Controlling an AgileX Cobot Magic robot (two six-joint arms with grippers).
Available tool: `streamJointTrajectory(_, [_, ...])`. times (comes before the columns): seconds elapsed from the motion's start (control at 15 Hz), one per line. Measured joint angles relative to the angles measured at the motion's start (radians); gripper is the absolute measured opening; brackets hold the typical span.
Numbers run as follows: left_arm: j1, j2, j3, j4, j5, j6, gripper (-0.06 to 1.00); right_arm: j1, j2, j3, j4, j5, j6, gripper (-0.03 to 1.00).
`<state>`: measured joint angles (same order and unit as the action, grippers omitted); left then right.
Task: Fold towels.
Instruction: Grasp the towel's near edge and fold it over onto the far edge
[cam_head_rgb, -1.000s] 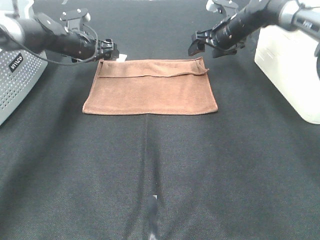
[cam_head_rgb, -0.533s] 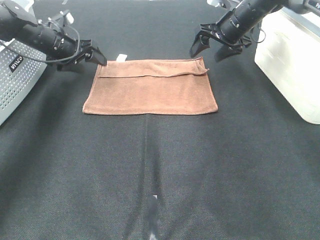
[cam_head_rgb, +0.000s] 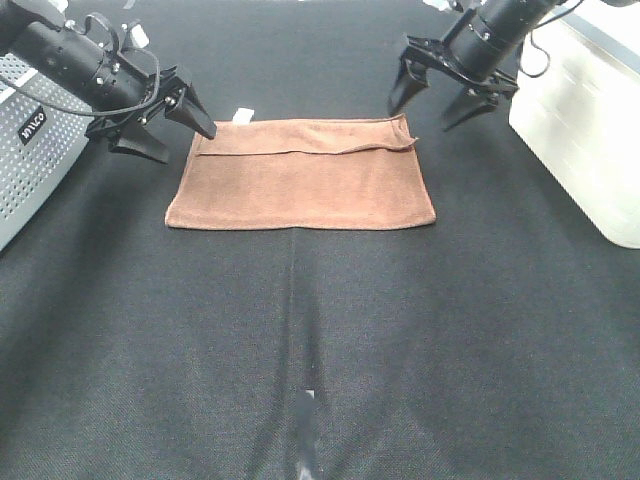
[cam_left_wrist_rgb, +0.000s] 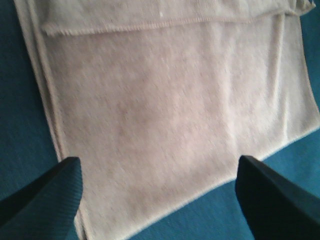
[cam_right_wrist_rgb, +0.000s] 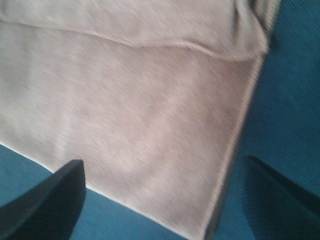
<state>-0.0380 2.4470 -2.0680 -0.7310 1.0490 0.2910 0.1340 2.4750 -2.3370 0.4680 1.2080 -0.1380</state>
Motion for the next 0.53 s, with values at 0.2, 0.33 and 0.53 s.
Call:
streamJointTrajectory(0.2, [0.0, -0.059, 0.149, 0.002, -0.05, -0.008, 0.79, 0.0, -0.058, 0.136, -0.044, 0.001, 0.012, 0.77])
streamJointTrajectory(0.33, [0.0, -0.13, 0.303, 0.006, -0.158, -0.002, 0.79, -0.013, -0.094, 0.217, -0.02, -0.01, 0.004, 0.77])
streamJointTrajectory(0.53, [0.0, -0.162, 0.388, 0.008, -0.232, -0.002, 0.79, -0.045, -0.105, 0.311, 0.051, -0.046, -0.033, 0.77])
